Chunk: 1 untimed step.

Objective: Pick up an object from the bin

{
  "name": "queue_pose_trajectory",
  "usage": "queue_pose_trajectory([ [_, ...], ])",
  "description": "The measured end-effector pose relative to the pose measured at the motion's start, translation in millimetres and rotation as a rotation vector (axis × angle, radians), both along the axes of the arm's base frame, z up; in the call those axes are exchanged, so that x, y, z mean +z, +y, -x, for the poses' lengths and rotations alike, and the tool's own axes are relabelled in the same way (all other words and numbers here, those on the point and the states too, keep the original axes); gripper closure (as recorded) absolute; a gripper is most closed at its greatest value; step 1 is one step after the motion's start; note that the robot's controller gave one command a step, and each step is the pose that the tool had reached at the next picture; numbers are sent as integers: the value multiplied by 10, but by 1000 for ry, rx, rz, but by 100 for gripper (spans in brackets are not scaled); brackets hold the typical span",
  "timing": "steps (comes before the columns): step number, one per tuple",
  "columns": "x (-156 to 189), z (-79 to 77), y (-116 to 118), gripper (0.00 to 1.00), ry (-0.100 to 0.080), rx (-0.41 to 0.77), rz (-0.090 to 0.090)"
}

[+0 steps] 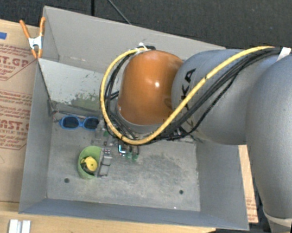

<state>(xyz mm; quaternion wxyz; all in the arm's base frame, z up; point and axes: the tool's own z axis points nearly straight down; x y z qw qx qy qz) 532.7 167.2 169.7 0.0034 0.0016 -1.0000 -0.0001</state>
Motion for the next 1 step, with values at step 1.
queue_pose_trajectory([
  [1, -940, 348, 122, 0, -25, 247, -6],
])
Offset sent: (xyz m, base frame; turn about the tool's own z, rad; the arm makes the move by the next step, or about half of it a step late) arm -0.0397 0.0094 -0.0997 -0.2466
